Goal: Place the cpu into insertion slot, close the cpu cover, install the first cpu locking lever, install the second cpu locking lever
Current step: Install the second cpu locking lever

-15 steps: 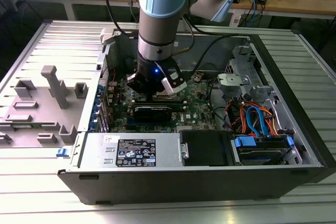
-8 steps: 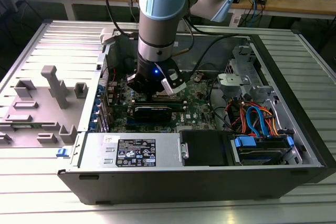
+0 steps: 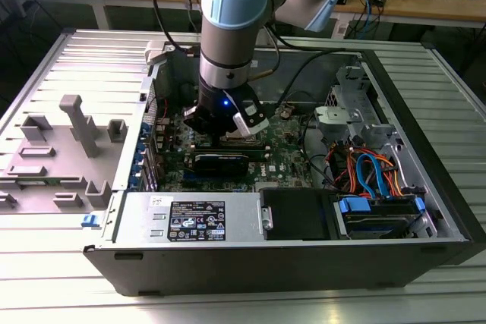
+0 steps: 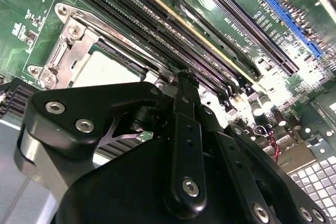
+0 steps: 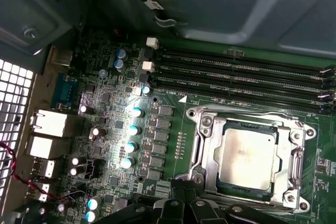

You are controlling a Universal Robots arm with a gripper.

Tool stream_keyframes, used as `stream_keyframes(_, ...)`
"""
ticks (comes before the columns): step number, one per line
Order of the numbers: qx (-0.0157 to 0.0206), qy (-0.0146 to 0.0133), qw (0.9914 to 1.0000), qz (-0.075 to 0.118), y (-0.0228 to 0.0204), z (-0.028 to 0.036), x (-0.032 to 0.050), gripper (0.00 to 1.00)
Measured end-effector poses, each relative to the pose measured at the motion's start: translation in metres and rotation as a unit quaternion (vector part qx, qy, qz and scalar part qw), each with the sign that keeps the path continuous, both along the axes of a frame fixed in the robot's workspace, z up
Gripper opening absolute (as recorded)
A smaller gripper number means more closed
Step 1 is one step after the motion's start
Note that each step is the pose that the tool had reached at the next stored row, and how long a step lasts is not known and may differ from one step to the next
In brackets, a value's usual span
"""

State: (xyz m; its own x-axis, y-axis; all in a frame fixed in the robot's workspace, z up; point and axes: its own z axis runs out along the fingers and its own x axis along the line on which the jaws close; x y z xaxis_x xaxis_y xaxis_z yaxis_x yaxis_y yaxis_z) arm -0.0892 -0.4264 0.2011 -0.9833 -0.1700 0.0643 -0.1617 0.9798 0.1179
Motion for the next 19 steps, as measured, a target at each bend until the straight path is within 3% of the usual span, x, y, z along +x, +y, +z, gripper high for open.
stream_keyframes(4, 0.0017, 0.0016, 1.0, 0.0, 0.0002, 0.0002, -0.0008, 0.11)
stream_keyframes(5, 0.0057, -0.0004, 0.99998, 0.0, 0.0019, 0.0009, -0.0001, 0.11)
stream_keyframes(9, 0.0055, -0.0003, 0.99998, 0.0, 0.0022, 0.0159, 0.0001, 0.11)
stream_keyframes(11, 0.0055, -0.0004, 0.99998, 0.0, 0.0021, 0.0187, 0.0001, 0.11)
stream_keyframes(18, 0.0054, -0.0003, 0.99999, 0.0, 0.0021, 0.0596, 0.0002, 0.11)
stream_keyframes(19, 0.0055, 0.0005, 0.99998, 0.0, 0.0022, 0.0619, 0.0079, 0.11)
